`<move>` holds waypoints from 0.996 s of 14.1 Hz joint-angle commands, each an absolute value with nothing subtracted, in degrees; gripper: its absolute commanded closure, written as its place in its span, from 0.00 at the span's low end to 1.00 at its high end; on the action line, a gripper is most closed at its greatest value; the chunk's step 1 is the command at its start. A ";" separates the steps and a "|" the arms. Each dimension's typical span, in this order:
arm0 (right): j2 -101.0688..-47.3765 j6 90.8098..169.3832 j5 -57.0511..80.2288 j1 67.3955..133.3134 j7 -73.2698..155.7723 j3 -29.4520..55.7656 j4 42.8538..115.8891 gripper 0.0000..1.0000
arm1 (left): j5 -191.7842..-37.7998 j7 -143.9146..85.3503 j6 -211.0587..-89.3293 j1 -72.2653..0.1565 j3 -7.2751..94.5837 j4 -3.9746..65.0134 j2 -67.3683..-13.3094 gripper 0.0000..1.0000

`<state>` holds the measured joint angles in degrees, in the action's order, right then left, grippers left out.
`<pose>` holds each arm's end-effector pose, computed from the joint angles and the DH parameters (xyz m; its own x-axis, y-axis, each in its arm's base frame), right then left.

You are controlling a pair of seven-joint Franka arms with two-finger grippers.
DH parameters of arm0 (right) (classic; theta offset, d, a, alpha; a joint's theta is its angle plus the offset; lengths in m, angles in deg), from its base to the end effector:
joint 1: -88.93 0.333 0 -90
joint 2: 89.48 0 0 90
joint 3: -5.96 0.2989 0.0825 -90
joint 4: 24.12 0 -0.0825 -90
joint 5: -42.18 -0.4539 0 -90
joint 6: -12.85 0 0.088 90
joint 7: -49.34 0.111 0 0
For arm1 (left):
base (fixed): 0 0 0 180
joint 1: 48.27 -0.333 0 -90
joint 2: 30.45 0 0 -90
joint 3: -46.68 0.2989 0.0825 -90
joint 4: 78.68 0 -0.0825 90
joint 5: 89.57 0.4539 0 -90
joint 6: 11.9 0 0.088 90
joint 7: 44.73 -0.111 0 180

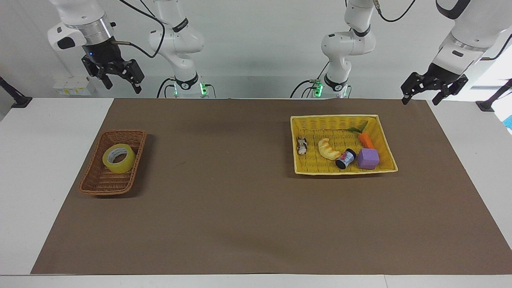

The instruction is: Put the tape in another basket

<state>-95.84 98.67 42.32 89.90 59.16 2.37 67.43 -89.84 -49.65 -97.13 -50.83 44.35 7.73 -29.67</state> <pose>0.5828 -0.0289 0.6493 0.9765 -0.2153 0.0099 -0.2152 -0.9765 -0.0063 0.6119 0.0017 0.6382 0.9966 -0.0821 -0.0066 -0.0821 -0.9966 0.0047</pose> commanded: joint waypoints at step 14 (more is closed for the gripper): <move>-97.65 95.11 42.53 89.19 51.97 2.79 68.78 0.00 | -90.53 -50.09 -96.80 -51.61 44.05 8.77 -28.52 0.00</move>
